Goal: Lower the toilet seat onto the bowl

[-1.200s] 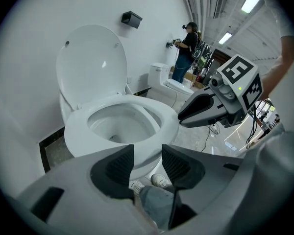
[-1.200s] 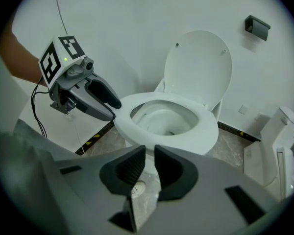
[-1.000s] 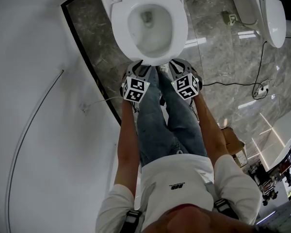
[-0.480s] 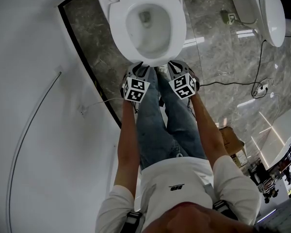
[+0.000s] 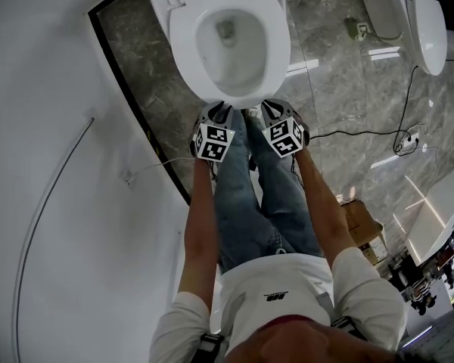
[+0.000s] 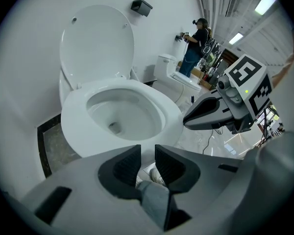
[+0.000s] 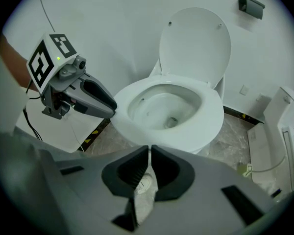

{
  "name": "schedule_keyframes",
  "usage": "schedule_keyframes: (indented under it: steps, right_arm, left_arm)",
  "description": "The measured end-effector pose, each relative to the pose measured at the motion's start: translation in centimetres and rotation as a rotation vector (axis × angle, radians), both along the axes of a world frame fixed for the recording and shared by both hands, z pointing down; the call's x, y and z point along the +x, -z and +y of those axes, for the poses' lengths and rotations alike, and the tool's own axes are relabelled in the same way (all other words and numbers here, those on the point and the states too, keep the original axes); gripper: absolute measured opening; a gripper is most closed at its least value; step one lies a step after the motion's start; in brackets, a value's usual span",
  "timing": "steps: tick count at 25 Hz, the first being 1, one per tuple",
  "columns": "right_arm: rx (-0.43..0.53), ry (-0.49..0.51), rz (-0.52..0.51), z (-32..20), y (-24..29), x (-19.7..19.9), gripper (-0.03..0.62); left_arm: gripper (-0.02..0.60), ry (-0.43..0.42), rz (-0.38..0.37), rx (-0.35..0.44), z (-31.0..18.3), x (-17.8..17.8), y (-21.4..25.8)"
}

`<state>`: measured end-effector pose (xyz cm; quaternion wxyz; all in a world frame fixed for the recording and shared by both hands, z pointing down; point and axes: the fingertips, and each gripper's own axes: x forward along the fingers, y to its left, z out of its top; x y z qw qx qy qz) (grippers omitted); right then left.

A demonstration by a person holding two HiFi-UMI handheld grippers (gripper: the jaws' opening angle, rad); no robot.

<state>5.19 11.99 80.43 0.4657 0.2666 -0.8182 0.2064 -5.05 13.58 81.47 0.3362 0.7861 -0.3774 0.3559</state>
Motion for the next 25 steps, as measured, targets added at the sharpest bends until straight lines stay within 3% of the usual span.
schedule_keyframes:
  steps: [13, 25]
  right_arm:
    - [-0.046, 0.003, 0.022, 0.2, -2.0, 0.1, 0.037]
    - [0.083, -0.008, -0.079, -2.2, 4.6, -0.7, 0.034]
  left_arm:
    - [0.074, 0.066, -0.023, -0.028, -0.1, -0.3, -2.1]
    - [0.038, 0.159, -0.008, 0.128, -3.0, -1.4, 4.6]
